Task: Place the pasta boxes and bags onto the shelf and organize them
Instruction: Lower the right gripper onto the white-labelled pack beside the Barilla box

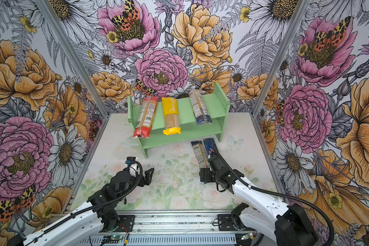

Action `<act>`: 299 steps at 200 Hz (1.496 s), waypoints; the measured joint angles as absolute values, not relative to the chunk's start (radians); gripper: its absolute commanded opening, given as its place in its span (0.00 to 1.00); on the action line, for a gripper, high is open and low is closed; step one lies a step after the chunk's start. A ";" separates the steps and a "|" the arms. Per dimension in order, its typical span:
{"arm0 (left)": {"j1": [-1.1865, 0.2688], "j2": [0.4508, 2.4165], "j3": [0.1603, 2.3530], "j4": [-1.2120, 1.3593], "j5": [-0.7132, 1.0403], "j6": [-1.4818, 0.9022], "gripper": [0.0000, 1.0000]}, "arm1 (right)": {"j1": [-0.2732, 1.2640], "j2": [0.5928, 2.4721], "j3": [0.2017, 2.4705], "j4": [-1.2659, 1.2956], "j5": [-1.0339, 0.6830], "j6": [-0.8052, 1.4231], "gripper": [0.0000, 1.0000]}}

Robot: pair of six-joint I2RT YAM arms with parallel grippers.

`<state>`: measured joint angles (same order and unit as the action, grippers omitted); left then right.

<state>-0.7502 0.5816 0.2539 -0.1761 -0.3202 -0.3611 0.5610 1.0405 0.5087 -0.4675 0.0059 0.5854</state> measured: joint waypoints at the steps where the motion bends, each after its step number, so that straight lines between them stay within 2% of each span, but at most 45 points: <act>1: -0.750 0.582 0.254 -0.176 -0.320 -0.361 0.99 | 0.561 1.042 0.508 -0.467 0.007 0.586 0.90; 154: -0.750 0.584 0.254 -0.176 -0.320 -0.361 0.99 | 0.638 1.208 0.414 -0.213 0.143 0.630 0.89; 240: -0.750 0.584 0.254 -0.176 -0.320 -0.361 0.99 | 0.746 1.350 0.407 0.032 0.270 0.640 0.81; 272: -0.750 0.584 0.254 -0.176 -0.320 -0.361 0.99 | 0.756 1.359 0.376 0.107 0.300 0.640 0.74; 299: -0.750 0.584 0.254 -0.176 -0.320 -0.361 0.99 | 0.756 1.361 0.348 0.168 0.311 0.638 0.74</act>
<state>-0.7502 0.5842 0.2539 -0.1761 -0.3202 -0.3614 0.7563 1.3609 0.3477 0.1680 0.3107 0.6384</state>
